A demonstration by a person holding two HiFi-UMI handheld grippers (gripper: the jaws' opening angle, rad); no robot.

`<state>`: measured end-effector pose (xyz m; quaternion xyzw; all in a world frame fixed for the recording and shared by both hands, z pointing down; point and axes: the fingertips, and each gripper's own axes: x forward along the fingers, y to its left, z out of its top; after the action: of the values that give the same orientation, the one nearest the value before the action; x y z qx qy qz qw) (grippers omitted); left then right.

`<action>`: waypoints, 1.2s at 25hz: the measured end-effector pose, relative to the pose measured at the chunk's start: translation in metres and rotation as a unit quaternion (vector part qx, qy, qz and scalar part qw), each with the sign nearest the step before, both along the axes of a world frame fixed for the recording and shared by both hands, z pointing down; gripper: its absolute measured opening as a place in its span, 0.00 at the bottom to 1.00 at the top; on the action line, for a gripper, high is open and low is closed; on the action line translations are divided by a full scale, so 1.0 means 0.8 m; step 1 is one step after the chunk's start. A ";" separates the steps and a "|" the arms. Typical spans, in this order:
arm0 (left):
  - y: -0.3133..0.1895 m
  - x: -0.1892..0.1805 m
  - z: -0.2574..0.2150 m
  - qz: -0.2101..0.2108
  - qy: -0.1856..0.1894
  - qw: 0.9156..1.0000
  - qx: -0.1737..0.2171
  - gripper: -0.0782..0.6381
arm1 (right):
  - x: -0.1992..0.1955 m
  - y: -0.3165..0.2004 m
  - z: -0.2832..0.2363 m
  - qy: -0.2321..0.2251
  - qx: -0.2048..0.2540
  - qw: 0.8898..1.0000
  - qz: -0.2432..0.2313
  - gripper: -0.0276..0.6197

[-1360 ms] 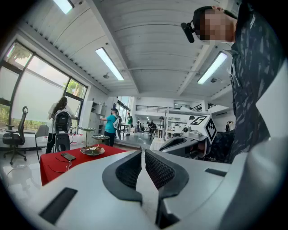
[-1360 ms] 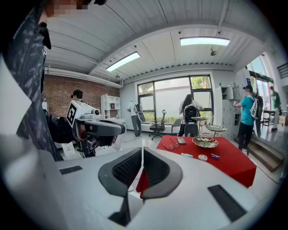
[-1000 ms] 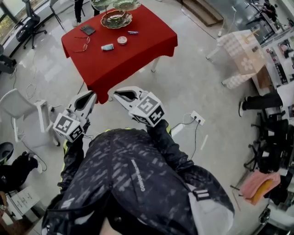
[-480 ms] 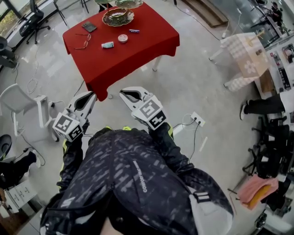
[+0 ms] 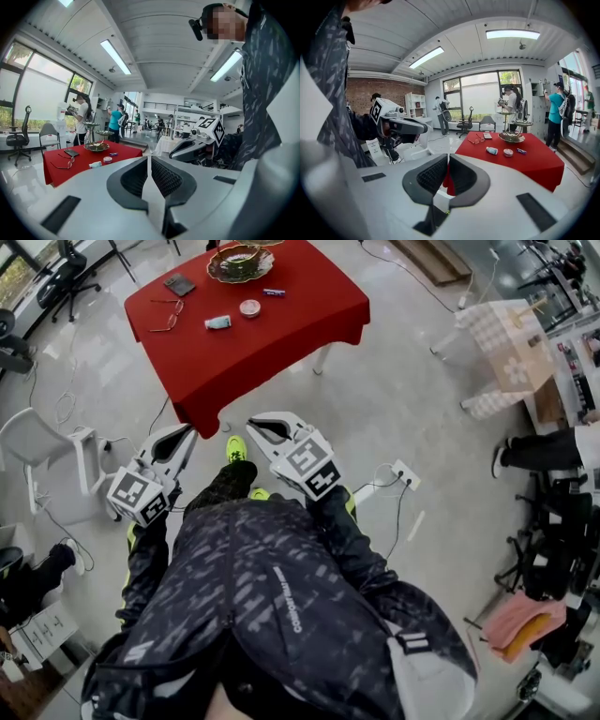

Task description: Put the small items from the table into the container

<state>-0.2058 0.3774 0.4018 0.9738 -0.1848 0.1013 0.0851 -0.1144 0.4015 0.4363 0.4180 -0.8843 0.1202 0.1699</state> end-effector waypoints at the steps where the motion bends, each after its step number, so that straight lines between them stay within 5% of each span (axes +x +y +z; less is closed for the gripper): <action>1: -0.004 0.001 0.000 0.001 0.000 1.000 -0.001 0.15 | 0.000 -0.003 0.001 0.000 -0.002 1.000 0.001 0.08; 30: -0.193 0.045 0.021 0.018 0.006 1.000 -0.021 0.15 | 0.007 -0.205 0.027 0.056 -0.056 0.996 -0.034 0.08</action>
<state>-0.1698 0.2228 0.4186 0.9755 -0.1649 0.1009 0.1053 -0.1084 0.2372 0.4576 0.3839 -0.8789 0.1399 0.2462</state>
